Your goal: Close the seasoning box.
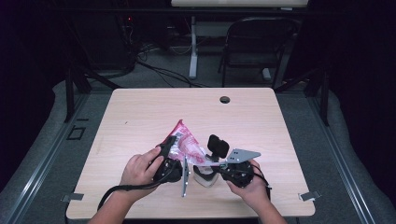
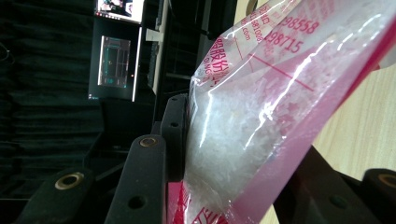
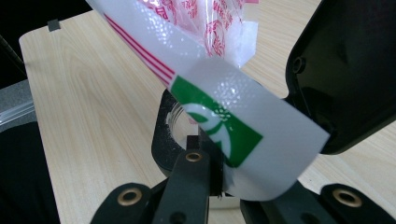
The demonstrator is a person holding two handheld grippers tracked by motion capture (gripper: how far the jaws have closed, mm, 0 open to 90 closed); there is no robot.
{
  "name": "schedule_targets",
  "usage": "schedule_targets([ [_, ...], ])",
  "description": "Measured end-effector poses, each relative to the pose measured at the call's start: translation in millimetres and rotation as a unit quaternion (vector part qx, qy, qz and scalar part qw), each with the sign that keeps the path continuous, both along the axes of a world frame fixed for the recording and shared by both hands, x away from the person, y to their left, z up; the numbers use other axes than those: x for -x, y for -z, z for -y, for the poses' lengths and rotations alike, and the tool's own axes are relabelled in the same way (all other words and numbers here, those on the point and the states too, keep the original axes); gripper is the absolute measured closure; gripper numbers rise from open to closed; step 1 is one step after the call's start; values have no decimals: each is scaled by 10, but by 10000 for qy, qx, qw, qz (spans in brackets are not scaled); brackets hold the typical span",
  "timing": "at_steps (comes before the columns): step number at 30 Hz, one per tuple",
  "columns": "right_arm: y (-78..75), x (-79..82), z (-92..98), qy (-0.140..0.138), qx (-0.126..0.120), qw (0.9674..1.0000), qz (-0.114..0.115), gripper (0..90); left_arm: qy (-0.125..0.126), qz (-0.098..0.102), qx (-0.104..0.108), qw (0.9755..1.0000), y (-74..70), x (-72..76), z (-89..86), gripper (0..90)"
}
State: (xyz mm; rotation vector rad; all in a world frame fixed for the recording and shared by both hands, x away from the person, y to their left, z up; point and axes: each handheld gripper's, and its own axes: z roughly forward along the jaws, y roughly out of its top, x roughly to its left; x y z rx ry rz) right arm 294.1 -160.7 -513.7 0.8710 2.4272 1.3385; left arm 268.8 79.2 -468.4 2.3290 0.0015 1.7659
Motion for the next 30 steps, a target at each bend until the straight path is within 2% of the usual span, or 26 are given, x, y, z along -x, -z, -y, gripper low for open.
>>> schedule_targets([
  [16, 2, 1, 3, 24, 4, 10000, 7, 900, 32, -15, -71, 10000, -13, -4, 9, 674],
  [30, 2, -3, 12, 12, 14, 10000, 2, 900, 75, 54, -187, 9998, -38, 6, 31, 675],
])
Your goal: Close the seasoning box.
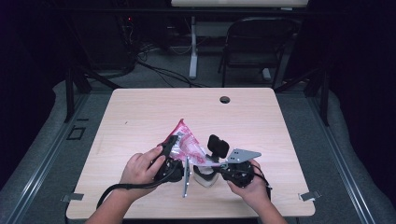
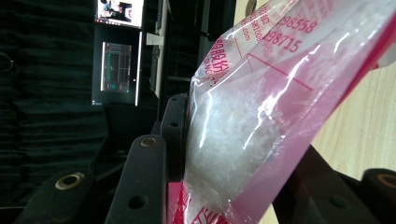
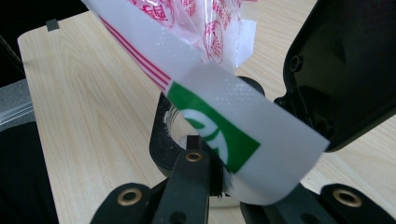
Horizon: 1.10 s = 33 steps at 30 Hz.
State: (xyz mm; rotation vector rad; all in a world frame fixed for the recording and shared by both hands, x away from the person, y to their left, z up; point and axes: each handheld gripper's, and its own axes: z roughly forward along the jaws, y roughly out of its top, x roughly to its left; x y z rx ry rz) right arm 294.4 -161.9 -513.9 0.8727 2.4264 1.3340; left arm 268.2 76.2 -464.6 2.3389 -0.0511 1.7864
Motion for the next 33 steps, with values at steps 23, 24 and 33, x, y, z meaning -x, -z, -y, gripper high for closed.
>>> schedule_targets([
  [23, 4, -1, -2, 32, 26, 10000, 6, 900, 26, 65, 37, 10000, -10, 24, 13, 677],
  [24, 5, -1, -2, 34, 32, 10000, 8, 900, 28, 65, 39, 10000, -10, 24, 14, 677],
  [33, 4, 0, 0, 34, 46, 10000, 10, 900, 30, 80, 32, 10000, -21, 31, 19, 678],
])
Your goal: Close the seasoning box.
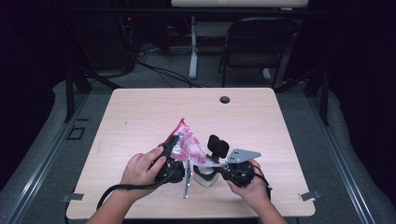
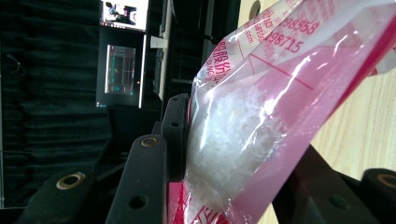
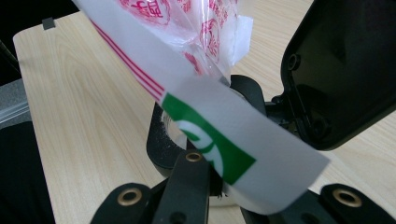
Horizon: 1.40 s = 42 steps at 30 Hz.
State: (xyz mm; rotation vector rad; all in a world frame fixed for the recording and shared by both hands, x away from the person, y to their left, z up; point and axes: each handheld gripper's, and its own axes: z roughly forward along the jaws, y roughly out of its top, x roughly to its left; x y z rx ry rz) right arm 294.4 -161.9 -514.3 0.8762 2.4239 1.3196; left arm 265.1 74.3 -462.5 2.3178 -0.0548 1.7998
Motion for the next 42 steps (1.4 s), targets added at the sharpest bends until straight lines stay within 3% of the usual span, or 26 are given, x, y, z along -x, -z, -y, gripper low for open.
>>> schedule_targets([
  [42, 25, -3, -8, 31, -18, 10000, -41, 900, 40, 58, -6, 10000, -18, 0, 32, 679],
])
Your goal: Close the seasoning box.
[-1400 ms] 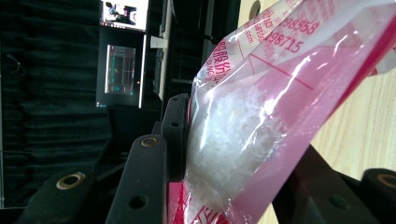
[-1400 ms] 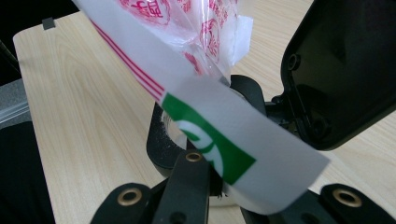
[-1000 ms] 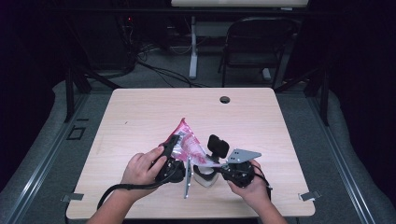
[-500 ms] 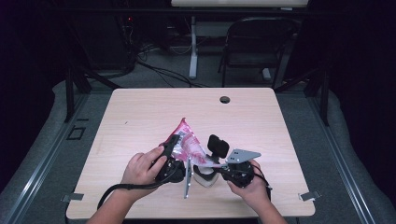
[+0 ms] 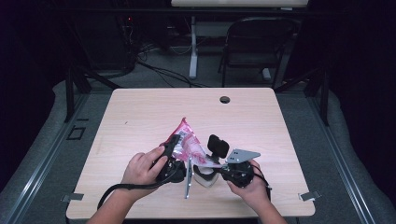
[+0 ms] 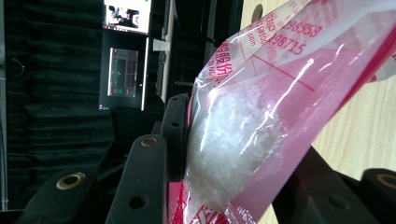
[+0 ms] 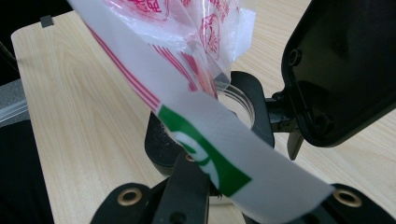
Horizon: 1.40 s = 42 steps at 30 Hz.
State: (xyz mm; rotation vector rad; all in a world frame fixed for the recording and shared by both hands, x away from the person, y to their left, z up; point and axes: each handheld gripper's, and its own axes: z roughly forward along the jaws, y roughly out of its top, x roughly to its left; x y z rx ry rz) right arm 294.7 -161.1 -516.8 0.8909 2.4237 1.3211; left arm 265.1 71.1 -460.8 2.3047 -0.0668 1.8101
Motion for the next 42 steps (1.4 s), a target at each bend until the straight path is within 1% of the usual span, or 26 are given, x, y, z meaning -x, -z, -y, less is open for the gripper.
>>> schedule_targets([
  [3, -1, 2, -2, -1, 16, 10000, 1, 900, 0, 7, -16, 10000, -3, 0, 2, 679],
  [4, -1, 1, 0, -2, 24, 10000, 1, 900, -17, -33, -9, 10000, -3, 3, 3, 679],
  [5, 0, 0, 0, -4, 20, 10000, 0, 900, 5, 7, -27, 10000, -7, 4, 5, 679],
  [15, -1, -1, -1, -6, 61, 10000, -9, 900, 19, 6, -10, 10000, -11, 6, 7, 679],
  [38, 0, -3, -4, -14, 44, 10000, -25, 900, 74, 35, -20, 10000, -34, -6, 20, 679],
  [40, 1, -6, -3, -13, 35, 10000, -22, 900, 62, -3, -30, 10000, -38, -6, 25, 679],
  [41, 2, -5, -4, -3, 16, 10000, -19, 900, 71, 36, -48, 10000, -45, -6, 30, 679],
  [42, 1, -4, -2, 6, 16, 10000, -16, 900, 74, 30, -40, 10000, -46, -5, 32, 679],
])
